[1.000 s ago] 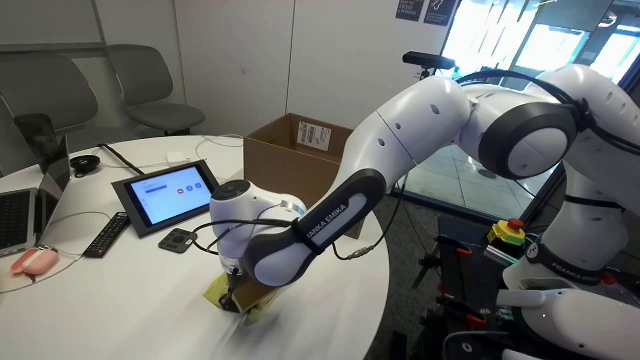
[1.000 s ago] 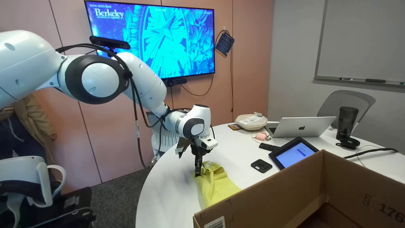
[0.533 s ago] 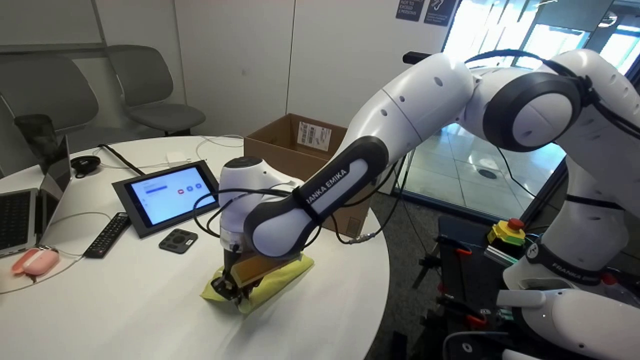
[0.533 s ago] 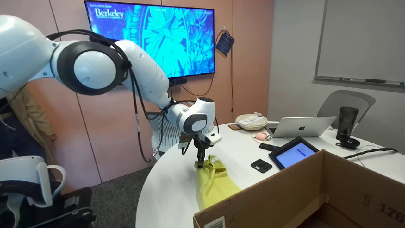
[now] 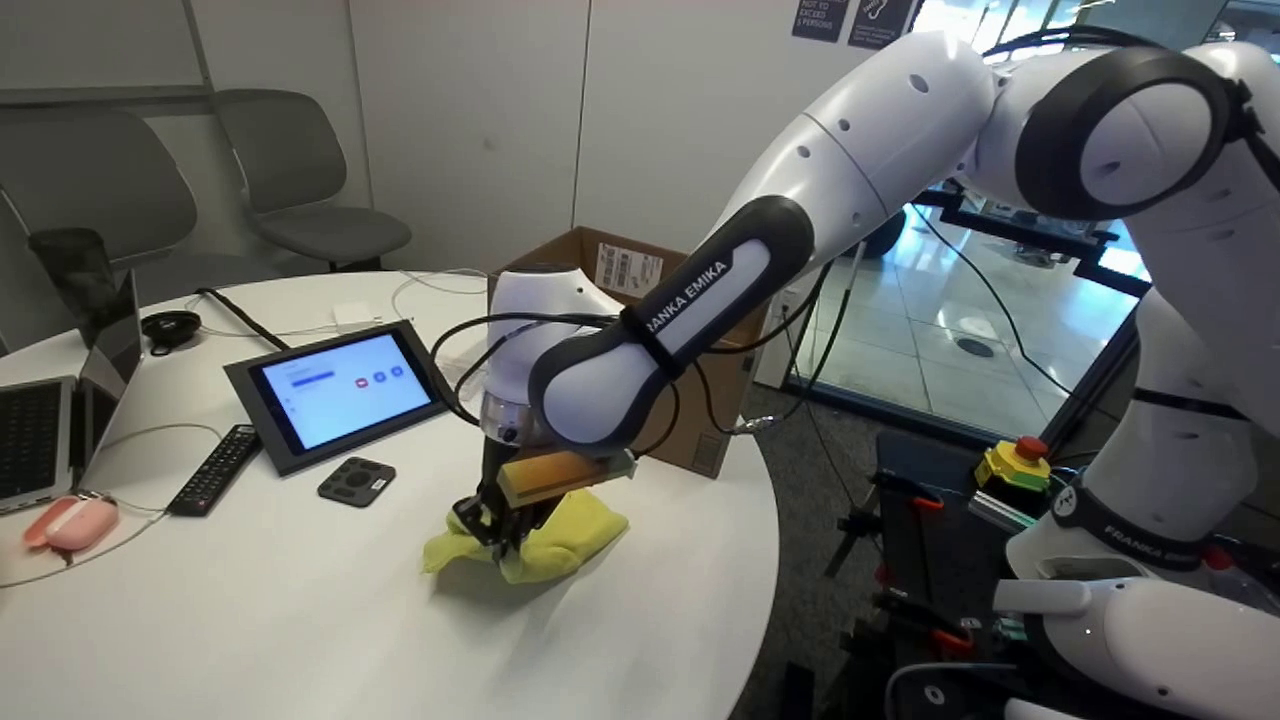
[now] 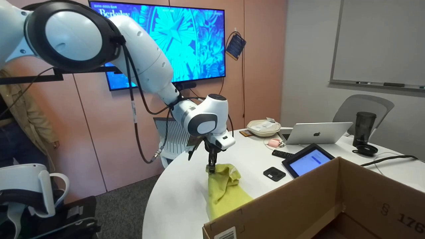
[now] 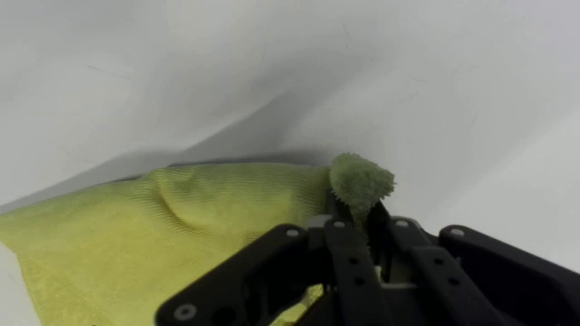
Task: Put the marker on the cloth, then fold the cloth and put it in the box
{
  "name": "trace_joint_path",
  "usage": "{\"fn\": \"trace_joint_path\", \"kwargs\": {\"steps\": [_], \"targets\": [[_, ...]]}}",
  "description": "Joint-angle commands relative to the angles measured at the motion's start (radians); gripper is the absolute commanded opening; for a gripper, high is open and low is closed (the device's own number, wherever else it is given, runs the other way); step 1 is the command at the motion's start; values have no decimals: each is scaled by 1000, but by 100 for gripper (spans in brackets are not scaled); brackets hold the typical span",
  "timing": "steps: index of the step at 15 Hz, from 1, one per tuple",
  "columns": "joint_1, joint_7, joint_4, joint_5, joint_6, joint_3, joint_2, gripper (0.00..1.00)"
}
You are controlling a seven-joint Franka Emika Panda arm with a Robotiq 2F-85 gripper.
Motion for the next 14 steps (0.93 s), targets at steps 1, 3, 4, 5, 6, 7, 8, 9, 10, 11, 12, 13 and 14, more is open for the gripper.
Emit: {"fn": "trace_joint_path", "kwargs": {"steps": [1,3,4,5,6,7,8,9,10,11,12,13,14], "targets": [[-25,-14,-176,60,81,0,-118,9],[-41,-12,-235,87,109,0,-150,8],[-48,-8,-265,101,125,-2,-167,7],[-57,-10,-295,118,141,-1,-181,8],[-64,-5,-322,131,153,-5,-198,6],[-76,-3,-349,148,169,-8,-211,7],[-88,-2,-371,165,180,-10,-223,7],[-106,-3,-391,187,193,-11,-234,9],[-120,2,-406,206,199,-16,-241,8],[-145,-6,-414,232,198,-13,-244,9],[-160,-4,-416,251,196,-17,-240,8],[-188,-8,-412,276,184,-14,-233,8],[-215,-13,-409,304,180,-9,-225,7]]}}
